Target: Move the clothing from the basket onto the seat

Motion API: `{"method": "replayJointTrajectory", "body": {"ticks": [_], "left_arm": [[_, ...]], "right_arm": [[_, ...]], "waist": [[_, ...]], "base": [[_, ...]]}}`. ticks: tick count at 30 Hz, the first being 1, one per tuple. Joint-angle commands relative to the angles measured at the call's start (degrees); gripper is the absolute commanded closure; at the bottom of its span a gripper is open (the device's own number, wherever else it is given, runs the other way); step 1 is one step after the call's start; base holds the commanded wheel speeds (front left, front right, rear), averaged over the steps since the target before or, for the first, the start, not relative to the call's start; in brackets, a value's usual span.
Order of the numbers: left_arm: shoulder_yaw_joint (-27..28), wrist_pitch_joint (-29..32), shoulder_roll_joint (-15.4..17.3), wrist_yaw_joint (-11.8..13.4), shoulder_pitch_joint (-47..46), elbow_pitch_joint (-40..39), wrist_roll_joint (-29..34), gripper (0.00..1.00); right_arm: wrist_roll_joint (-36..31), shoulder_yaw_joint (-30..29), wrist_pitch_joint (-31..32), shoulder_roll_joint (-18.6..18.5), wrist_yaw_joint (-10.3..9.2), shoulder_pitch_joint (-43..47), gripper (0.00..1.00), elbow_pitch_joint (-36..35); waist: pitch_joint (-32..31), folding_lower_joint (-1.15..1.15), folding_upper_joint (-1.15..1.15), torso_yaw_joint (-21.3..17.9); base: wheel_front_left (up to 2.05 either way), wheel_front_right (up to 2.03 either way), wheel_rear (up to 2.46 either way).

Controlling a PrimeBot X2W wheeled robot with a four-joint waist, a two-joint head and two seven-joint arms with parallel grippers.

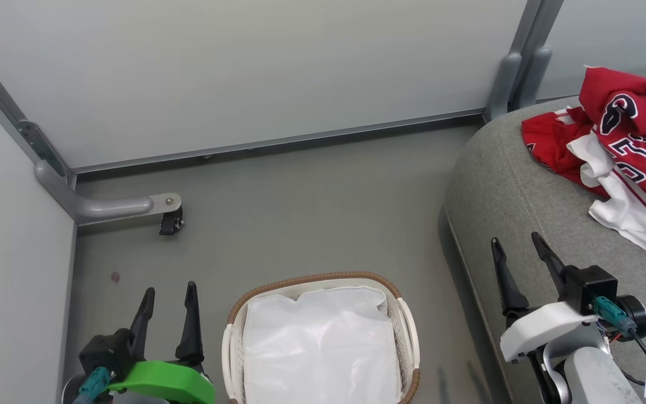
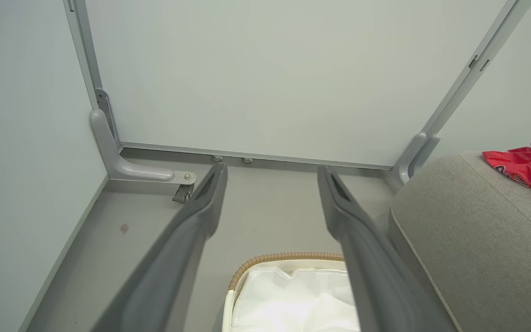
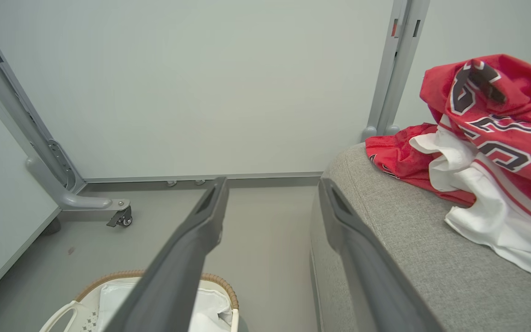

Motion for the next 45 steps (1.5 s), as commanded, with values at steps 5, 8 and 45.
{"method": "replayJointTrajectory", "body": {"ticks": [5, 8, 45], "left_arm": [[-0.04, -0.02, 0.11, 0.06, 0.38, -0.04, -0.43, 0.0], [0.12, -0.02, 0.11, 0.26, 0.19, -0.09, -0.66, 0.0], [4.04, 7.26, 0.05, -0.25, -1.51, -0.36, -25.34, 1.0]], "right_arm": [[0.45, 0.06, 0.0, -0.2, -0.08, 0.29, 0.0, -0.2], [0.42, -0.06, 0.0, -0.2, -0.08, 0.21, 0.0, -0.21], [29.32, -2.22, 7.37, 0.18, -0.02, 1.84, 1.0, -1.19]], "waist": [[0.19, 0.0, 0.0, -0.15], [0.24, 0.0, 0.0, -0.07], [-0.58, 0.0, 0.0, 0.25]], "base": [[0.0, 0.0, 0.0], [0.0, 0.0, 0.0], [0.0, 0.0, 0.0]]}}
